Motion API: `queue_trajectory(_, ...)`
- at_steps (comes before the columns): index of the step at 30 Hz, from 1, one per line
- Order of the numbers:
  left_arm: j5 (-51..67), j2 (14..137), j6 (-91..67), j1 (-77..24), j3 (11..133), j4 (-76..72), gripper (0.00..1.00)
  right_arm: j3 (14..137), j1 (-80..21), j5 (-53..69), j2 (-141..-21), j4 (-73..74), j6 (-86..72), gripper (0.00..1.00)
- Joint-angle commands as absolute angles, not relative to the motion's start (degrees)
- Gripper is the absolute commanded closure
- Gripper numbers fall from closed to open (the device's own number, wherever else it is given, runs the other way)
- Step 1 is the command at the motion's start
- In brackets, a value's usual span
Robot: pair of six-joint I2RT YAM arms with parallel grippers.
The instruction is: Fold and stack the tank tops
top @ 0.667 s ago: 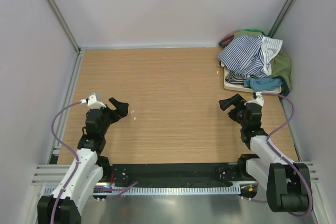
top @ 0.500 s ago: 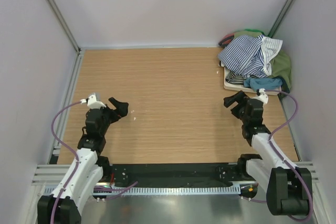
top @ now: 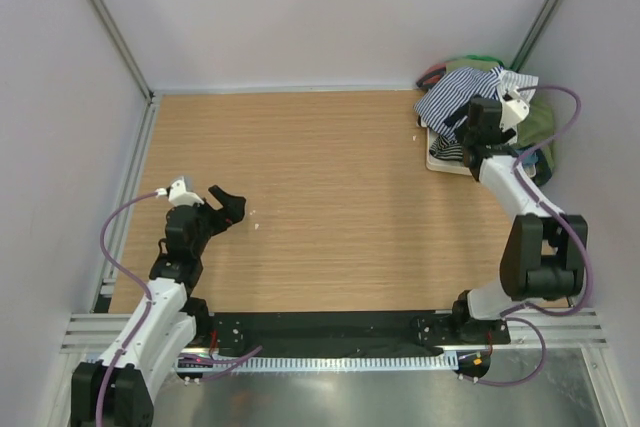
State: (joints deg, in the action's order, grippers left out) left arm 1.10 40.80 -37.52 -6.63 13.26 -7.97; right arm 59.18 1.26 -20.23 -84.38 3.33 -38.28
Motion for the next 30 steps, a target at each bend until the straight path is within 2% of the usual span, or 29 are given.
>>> queue_trajectory(1,0.88,40.34,-38.49,-6.59,13.71,-10.54,0.03,67.39,1.58,-28.47,-91.04,6.85,-40.08,0.12)
queue_trajectory(10,2.2,43.15,-38.67,-6.68,14.5,-11.25,0.04,88.75,2.72,-38.93,-110.38,14.06,-40.61,0.19)
queue_trajectory(11,2.28,42.98,-38.67,-6.59,14.5,-11.25,0.04,90.16,2.81,-38.85,-111.43,13.54,-39.65,0.26)
queue_trajectory(12,2.29,42.89,-38.67,-6.59,14.41,-11.34,0.04,92.79,2.81,-37.46,-113.62,13.27,-37.9,0.52)
queue_trajectory(13,2.37,42.72,-38.67,-6.59,14.33,-11.34,0.04,94.38,2.81,-36.66,-114.43,13.71,-37.27,0.67)
queue_trajectory(14,2.37,42.45,-38.67,-6.68,14.24,-11.42,0.04,96.92,2.73,-35.08,-114.87,15.71,-37.09,0.92)
queue_trajectory(15,2.37,42.36,-38.67,-6.59,14.24,-11.43,0.04,97.38,2.64,-34.81,-114.61,16.6,-37.0,0.99)
queue_trajectory(20,2.29,41.75,-38.85,-6.68,14.59,-9.77,0.05,85.29,-2.0,-30.6,-101.01,6.34,-32.35,0.99)
queue_trajectory(23,2.11,40.87,-38.85,-6.68,14.85,-8.88,0.06,83.32,-6.93,-26.91,-92.57,6.76,-27.87,0.99)
queue_trajectory(27,1.76,39.2,-38.93,-6.68,14.33,-8.79,0.06,81.13,-13.96,-14.36,-82.46,6.94,-23.12,0.99)
queue_trajectory(30,1.58,38.59,-38.85,-6.68,14.5,-7.74,0.07,78.5,-17.74,0.92,-74.82,7.73,-21.62,0.99)
